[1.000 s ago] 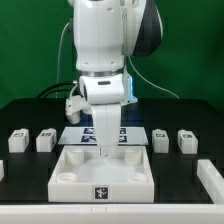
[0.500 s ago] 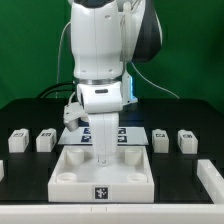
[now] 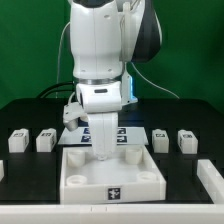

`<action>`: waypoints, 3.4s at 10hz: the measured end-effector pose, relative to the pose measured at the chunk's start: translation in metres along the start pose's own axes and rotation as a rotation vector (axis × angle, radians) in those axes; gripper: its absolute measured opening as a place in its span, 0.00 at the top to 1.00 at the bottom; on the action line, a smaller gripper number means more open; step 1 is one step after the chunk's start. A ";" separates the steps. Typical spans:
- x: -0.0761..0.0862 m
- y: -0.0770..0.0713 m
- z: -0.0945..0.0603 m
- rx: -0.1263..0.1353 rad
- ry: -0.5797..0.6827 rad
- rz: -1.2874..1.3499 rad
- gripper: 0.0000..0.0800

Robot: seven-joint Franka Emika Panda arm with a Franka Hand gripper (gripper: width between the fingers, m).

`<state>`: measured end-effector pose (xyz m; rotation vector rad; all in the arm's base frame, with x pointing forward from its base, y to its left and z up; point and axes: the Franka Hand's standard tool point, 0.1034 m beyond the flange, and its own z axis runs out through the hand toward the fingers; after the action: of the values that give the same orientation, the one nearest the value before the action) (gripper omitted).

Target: Assemble one leg

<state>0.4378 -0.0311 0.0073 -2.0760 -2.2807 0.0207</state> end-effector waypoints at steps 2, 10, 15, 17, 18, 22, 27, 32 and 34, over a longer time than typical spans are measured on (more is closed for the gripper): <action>0.000 0.000 0.000 0.000 0.000 0.000 0.93; 0.040 0.038 -0.003 -0.013 0.016 0.089 0.93; 0.085 0.060 0.000 -0.027 0.035 0.099 0.92; 0.084 0.060 0.000 -0.036 0.036 0.114 0.92; 0.084 0.060 0.000 -0.035 0.036 0.115 0.92; 0.084 0.060 0.000 -0.035 0.036 0.116 0.52; 0.083 0.060 0.000 -0.035 0.036 0.117 0.19; 0.090 0.056 -0.019 -0.045 0.027 0.212 0.19; 0.102 0.050 -0.042 -0.050 0.013 0.288 0.19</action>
Offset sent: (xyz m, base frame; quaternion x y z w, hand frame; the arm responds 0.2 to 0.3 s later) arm 0.0000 0.0000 0.0000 0.0000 0.0000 0.0000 1.0000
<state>0.4799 0.0742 0.0505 -2.4032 -1.9746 -0.0373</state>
